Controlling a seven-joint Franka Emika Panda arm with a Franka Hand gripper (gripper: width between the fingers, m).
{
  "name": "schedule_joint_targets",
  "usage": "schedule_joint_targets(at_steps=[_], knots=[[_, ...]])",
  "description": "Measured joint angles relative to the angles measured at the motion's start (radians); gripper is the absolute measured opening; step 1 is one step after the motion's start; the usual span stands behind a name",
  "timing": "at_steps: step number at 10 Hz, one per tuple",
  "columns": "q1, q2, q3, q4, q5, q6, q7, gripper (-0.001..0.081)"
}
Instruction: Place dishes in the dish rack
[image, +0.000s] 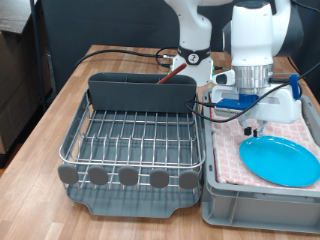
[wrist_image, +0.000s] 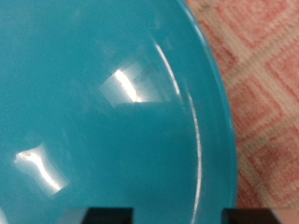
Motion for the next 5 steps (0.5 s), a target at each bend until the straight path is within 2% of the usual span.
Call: schedule_joint_targets(at_steps=[1,2,3,4,5], knots=[[-0.002,-0.014,-0.004,0.0,0.002,-0.023,0.0,0.0275],[-0.008,-0.022,-0.002,-0.001,0.014,-0.037,-0.007,0.0275],[-0.019,-0.024,0.008,-0.002,0.045,-0.038,-0.031,0.0432],[-0.036,-0.024,0.027,-0.004,0.09,-0.037,-0.072,0.0432],[-0.055,-0.022,0.049,-0.005,0.137,-0.034,-0.118,0.0624]])
